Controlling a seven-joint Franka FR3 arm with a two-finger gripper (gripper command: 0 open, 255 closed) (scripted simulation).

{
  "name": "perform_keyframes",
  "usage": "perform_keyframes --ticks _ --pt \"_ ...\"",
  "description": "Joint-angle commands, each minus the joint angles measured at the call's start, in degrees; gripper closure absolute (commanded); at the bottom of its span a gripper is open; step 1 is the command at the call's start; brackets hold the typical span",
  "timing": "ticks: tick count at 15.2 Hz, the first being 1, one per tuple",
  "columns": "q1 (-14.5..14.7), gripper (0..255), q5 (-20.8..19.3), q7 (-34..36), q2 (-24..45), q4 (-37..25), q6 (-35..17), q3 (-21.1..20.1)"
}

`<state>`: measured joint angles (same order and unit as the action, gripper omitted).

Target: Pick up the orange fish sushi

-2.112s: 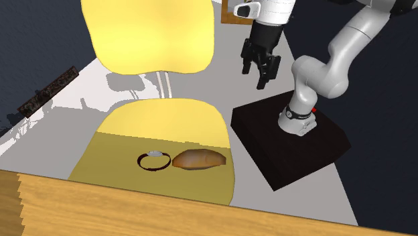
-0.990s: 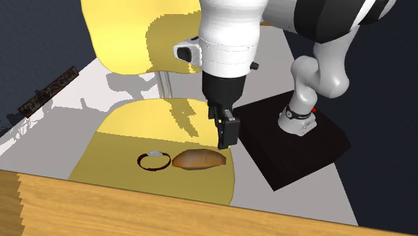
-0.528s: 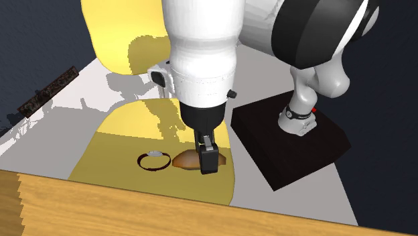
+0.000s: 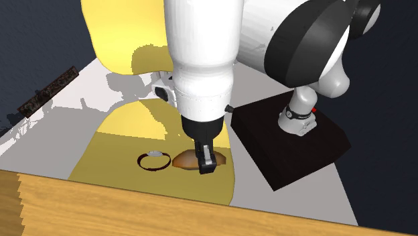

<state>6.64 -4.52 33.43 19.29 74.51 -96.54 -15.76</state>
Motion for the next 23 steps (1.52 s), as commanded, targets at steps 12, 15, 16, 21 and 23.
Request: perform_keyframes --ticks 12,15,16,21,23 --pt "0.4 255 -0.2 0.1 0.9 -4.3 3.4 -0.1" --pt "0.8 255 -0.5 0.2 1.9 -8.2 6.3 -0.1" --pt "1.0 255 -0.6 0.2 2.3 -9.6 7.3 -0.1" --pt "2.0 255 -1.4 0.3 5.0 -17.7 12.8 -0.1" --pt "2.6 255 -1.8 0.3 6.5 -21.8 15.4 0.0"
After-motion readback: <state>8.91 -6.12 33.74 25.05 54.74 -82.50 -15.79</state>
